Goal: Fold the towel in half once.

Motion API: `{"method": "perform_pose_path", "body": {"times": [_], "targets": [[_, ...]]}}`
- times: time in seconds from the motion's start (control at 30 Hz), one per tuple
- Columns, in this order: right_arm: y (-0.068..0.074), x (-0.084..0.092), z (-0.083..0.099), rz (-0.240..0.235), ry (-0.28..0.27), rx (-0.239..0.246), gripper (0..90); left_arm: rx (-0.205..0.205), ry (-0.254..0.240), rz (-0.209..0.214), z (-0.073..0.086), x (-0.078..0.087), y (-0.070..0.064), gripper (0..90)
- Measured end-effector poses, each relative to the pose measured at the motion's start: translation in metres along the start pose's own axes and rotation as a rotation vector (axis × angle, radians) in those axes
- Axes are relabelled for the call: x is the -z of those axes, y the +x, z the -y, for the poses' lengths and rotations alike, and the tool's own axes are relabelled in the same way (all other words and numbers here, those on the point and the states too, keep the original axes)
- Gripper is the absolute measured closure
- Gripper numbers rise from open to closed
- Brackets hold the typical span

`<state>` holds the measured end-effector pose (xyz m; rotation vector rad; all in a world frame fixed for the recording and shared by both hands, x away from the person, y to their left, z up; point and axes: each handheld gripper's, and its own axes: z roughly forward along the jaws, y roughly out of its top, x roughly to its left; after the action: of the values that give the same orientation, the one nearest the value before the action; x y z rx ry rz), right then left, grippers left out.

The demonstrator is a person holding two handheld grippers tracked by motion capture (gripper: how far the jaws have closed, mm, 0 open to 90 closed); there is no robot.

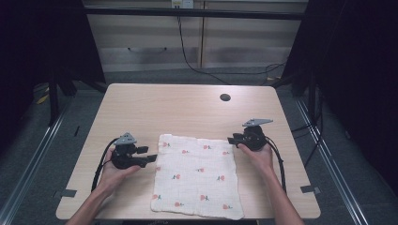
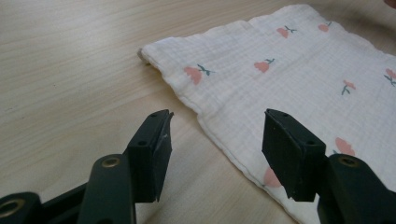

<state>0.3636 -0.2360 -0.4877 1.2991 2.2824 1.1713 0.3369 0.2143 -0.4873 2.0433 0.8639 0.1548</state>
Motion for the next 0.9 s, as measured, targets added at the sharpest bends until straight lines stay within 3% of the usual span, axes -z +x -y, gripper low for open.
{"method": "perform_pose_path", "body": {"times": [0.27,0.47,0.73,0.9], "targets": [[-0.005,-0.017,0.004,-0.002,0.038,-0.017,62.5,-0.01,0.006,0.009,0.001,-0.001,-0.001,37.1],[-0.002,-0.023,0.006,0.005,0.054,0.001,60.8,0.0,0.016,-0.016,0.003,-0.001,0.002,32.3],[0.001,-0.026,0.004,-0.022,0.061,0.028,85.5,0.019,0.011,-0.024,0.005,0.0,0.007,30.5],[0.0,-0.025,0.003,-0.028,0.046,0.01,88.7,0.028,0.0,-0.015,0.002,0.002,0.007,30.5]]}}
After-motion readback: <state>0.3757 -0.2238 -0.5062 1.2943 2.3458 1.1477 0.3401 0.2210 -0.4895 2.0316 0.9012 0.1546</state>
